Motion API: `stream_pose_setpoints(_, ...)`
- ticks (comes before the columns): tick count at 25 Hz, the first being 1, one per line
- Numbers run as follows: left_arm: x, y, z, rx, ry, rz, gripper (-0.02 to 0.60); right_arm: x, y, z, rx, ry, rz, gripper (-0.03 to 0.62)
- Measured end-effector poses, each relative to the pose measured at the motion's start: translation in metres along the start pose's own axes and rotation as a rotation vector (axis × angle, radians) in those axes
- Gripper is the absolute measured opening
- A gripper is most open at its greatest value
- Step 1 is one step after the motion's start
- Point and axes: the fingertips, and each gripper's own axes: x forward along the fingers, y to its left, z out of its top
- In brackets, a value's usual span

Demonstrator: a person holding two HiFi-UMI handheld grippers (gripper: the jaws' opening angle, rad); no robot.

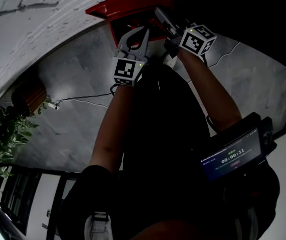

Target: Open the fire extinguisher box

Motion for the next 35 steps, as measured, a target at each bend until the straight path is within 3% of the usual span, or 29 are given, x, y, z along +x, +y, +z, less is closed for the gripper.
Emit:
stream_pose_setpoints(6,-0.036,-0.014,0.06,0.036,-0.095,-0.04,0.002,-0.022,0.1,0.022,-0.351,0.074,0.14,0.012)
stream_pose_setpoints(15,-0.101,-0.055,0.159,0.136,-0.189,-0.098,0.002,-0.067,0.216,0.041,-0.615,0.166,0.285,0.012)
stream_pose_setpoints(20,-0.139,-0.069,0.193,0.117,-0.225,-0.082,0.002,-0.085,0.258,0.053,-0.626,0.173,0.318,0.012)
stream_pose_setpoints(25,-0.173,-0.096,0.218,0.149,-0.245,-0.081,0.002,-0.103,0.307,0.065,-0.669,0.166,0.357,0.011)
stream_pose_setpoints(35,-0.191,-0.085,0.24,0.166,-0.302,-0.073,0.002,-0.104,0.326,0.08,-0.732,0.138,0.377,0.009)
